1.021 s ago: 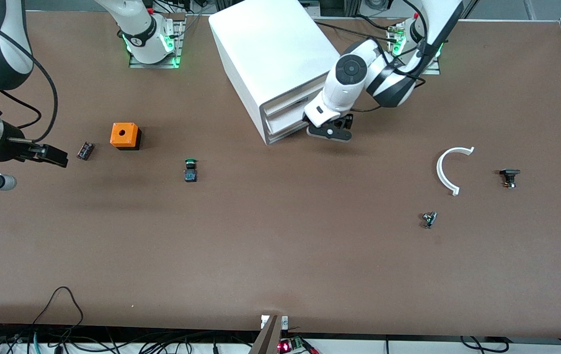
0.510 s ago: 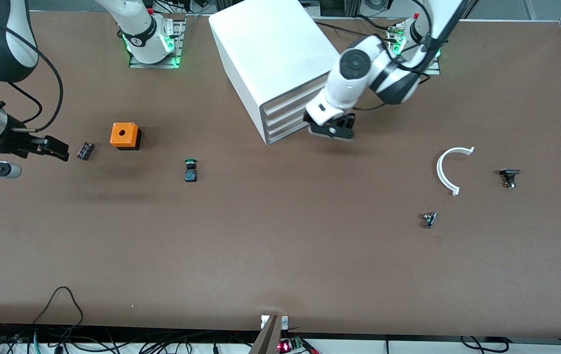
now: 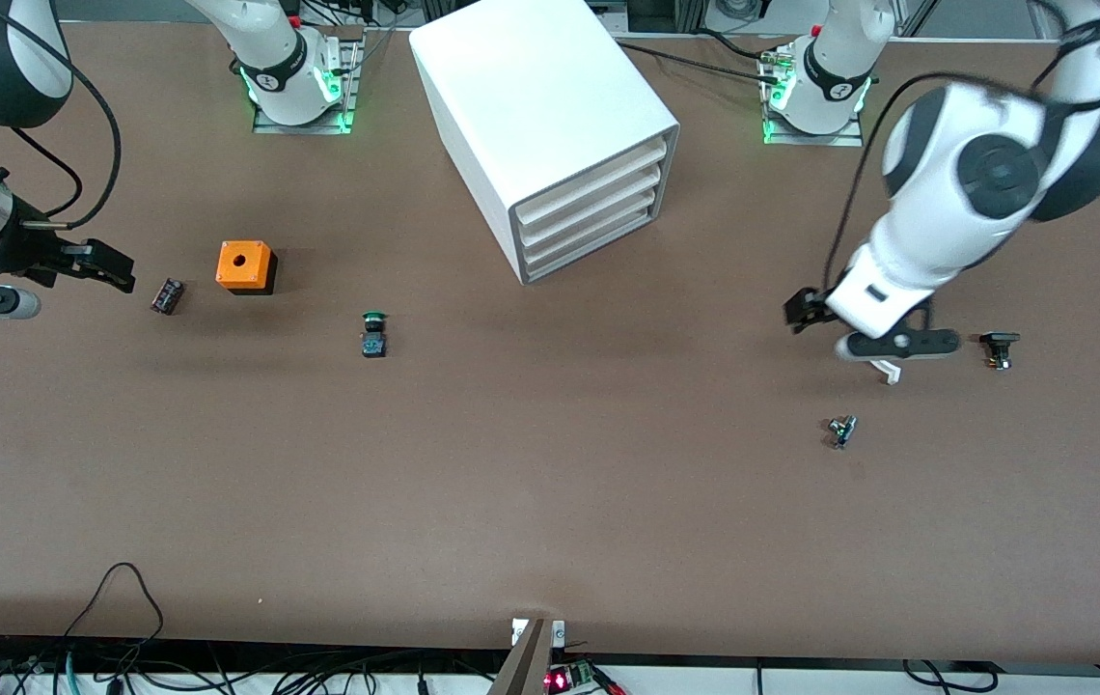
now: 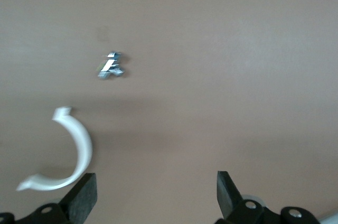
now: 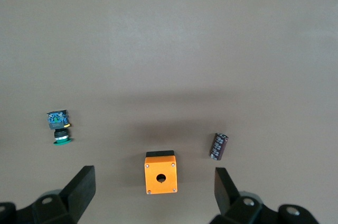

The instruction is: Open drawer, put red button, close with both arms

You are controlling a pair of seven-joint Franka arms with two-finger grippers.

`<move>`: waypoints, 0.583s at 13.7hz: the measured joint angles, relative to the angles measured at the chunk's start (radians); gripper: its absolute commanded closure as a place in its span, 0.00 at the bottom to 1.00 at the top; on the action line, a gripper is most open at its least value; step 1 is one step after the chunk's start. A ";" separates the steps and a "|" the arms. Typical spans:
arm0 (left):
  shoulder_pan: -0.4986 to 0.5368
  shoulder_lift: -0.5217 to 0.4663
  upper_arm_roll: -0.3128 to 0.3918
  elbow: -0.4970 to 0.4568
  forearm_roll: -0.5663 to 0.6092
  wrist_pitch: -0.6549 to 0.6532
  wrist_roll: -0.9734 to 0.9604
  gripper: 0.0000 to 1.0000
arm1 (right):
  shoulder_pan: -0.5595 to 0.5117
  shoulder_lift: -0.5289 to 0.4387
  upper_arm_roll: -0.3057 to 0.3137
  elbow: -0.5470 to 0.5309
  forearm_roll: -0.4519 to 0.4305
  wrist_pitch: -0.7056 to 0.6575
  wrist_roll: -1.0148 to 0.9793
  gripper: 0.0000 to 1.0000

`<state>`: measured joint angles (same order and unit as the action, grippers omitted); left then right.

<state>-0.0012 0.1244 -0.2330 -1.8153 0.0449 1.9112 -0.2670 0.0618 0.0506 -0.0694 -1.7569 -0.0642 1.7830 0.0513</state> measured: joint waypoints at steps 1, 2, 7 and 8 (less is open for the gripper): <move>-0.001 -0.022 0.026 0.055 0.000 -0.084 0.055 0.00 | 0.000 0.000 0.000 0.000 0.004 -0.003 -0.001 0.00; -0.002 -0.044 0.055 0.095 0.000 -0.150 0.101 0.00 | 0.000 0.000 0.000 0.003 0.009 -0.003 -0.003 0.00; 0.003 -0.124 0.133 0.127 0.000 -0.291 0.262 0.00 | 0.000 -0.007 0.001 0.021 0.013 -0.012 -0.038 0.00; 0.004 -0.125 0.134 0.134 0.000 -0.312 0.266 0.00 | 0.000 -0.007 0.001 0.022 0.013 -0.018 -0.043 0.00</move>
<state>0.0027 -0.0008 -0.0993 -1.6812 0.0450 1.5996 -0.0008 0.0618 0.0434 -0.0686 -1.7349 -0.0510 1.7646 0.0087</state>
